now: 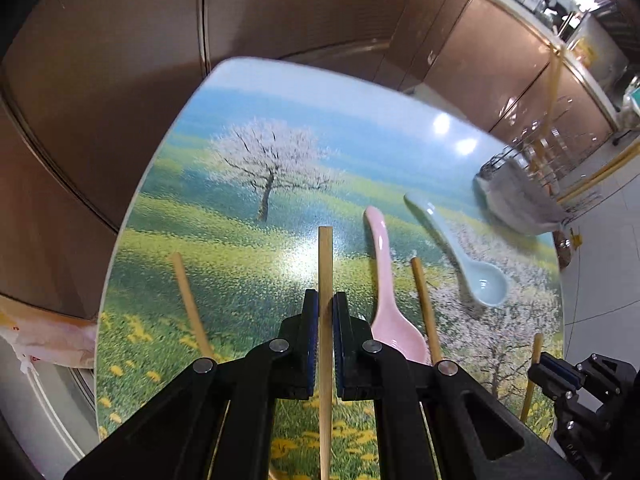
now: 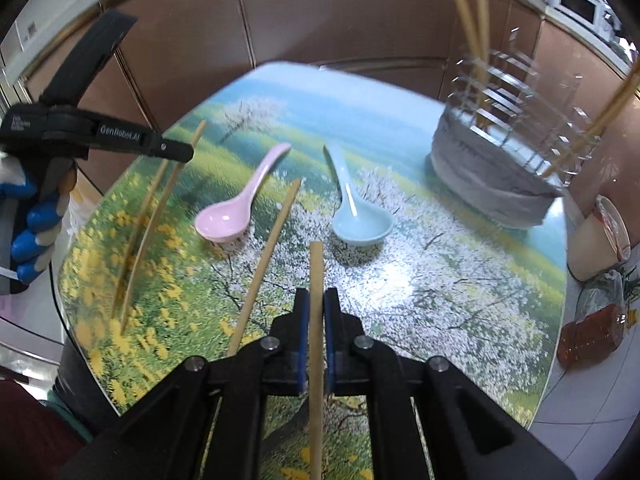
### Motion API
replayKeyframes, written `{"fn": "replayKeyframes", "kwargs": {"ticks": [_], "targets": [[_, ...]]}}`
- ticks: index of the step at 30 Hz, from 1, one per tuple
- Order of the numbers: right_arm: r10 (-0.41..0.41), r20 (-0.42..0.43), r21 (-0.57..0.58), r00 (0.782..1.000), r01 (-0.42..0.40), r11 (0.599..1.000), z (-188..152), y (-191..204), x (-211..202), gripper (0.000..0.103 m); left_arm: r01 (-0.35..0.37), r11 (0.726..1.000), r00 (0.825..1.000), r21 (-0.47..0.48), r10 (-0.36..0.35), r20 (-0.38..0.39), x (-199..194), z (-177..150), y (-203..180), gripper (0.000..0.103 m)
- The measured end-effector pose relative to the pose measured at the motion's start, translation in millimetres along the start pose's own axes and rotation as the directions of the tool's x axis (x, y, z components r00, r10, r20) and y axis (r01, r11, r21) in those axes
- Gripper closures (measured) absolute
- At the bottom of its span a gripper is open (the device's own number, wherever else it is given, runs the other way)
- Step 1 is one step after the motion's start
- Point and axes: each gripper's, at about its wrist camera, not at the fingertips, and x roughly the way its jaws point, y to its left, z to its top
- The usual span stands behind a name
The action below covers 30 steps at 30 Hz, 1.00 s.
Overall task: Organize utensils
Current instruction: 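Lift both held chopsticks and carry them above the wire utensil holder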
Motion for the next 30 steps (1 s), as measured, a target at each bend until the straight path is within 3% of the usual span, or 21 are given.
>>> {"fn": "replayKeyframes", "kwargs": {"ticks": [8, 15, 24, 30], "targets": [[-0.016, 0.13, 0.042, 0.991, 0.011, 0.999, -4.7, 3.4, -47.9, 0.097, 0.019, 1.0, 0.993, 0.001, -0.019, 0.116, -47.3, -12.6, -9.7, 0.097], [-0.033, 0.245, 0.069, 0.969, 0.017, 0.997, -9.3, 11.2, -93.7, 0.097, 0.053, 0.998, 0.979, 0.02, -0.055, 0.199, -91.8, -18.0, -17.6, 0.097], [-0.067, 0.338, 0.062, 0.939, 0.048, 0.997, -1.2, 20.6, -139.9, 0.097, 0.092, 0.993, 0.954, 0.07, -0.108, 0.278, -137.9, -17.5, -37.9, 0.097], [-0.097, 0.403, 0.072, 0.91, 0.074, 0.995, 18.9, 13.2, -171.3, 0.097, 0.134, 0.984, 0.929, 0.122, -0.167, 0.331, -166.0, 0.4, -66.4, 0.097]]}}
